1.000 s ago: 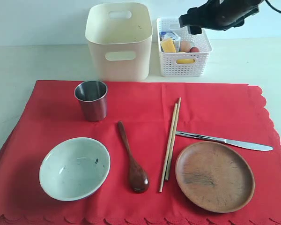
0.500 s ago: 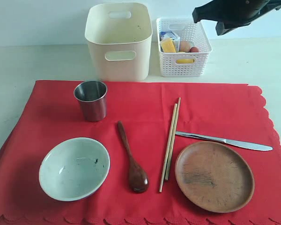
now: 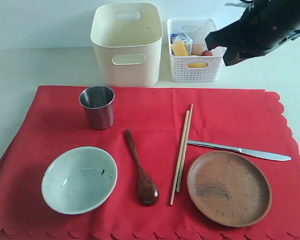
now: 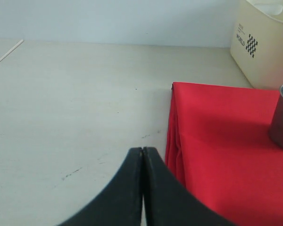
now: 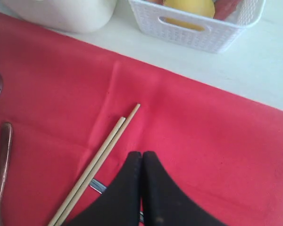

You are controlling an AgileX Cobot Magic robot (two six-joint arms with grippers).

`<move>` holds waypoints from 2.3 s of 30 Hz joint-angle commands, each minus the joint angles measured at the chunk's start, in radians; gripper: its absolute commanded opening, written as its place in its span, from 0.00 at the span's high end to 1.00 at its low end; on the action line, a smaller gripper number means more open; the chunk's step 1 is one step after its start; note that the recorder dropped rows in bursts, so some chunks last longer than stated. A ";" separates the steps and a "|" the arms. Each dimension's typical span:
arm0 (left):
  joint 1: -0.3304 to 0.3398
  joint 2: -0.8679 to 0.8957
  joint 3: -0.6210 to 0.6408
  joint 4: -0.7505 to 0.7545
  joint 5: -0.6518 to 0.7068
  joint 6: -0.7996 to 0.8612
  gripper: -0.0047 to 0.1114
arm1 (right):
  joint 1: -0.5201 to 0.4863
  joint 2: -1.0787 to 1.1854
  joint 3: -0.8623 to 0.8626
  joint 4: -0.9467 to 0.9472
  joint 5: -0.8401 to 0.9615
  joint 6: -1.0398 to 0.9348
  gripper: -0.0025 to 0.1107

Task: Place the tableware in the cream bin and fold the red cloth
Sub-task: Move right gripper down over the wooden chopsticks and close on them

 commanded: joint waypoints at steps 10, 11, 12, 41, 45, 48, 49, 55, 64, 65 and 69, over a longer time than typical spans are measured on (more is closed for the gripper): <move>-0.001 0.008 -0.001 -0.005 -0.007 0.000 0.95 | -0.003 -0.009 0.111 0.026 -0.114 -0.011 0.98; -0.001 0.008 -0.001 -0.005 -0.007 0.000 0.95 | -0.003 -0.009 0.117 0.031 -0.124 -0.011 0.98; -0.001 0.008 -0.001 -0.005 -0.007 0.000 0.95 | -0.003 -0.009 0.122 0.031 -0.136 -0.011 0.98; -0.001 0.008 -0.001 -0.005 -0.007 0.000 0.95 | 0.252 0.235 0.148 0.051 -0.313 -0.051 0.98; -0.001 0.008 -0.001 -0.005 -0.007 0.000 0.95 | 0.252 0.237 0.148 -0.029 -0.317 0.053 0.96; -0.001 0.008 -0.001 -0.005 -0.007 0.000 0.95 | 0.252 0.237 0.148 -0.124 -0.315 0.184 0.86; -0.001 0.008 -0.001 -0.005 -0.007 0.000 0.95 | 0.252 0.237 0.148 -0.152 -0.313 0.215 0.83; -0.001 0.008 -0.001 -0.005 -0.007 0.000 0.95 | 0.252 0.237 0.148 -0.213 -0.305 0.296 0.62; -0.001 0.008 -0.001 -0.005 -0.007 0.000 0.95 | 0.252 0.254 0.148 -0.210 -0.307 0.310 0.51; -0.001 0.008 -0.001 -0.005 -0.007 0.000 0.95 | 0.252 0.265 0.148 -0.210 -0.309 0.310 0.51; -0.001 0.008 -0.001 -0.005 -0.007 0.000 0.95 | 0.252 0.303 0.148 -0.210 -0.334 0.310 0.51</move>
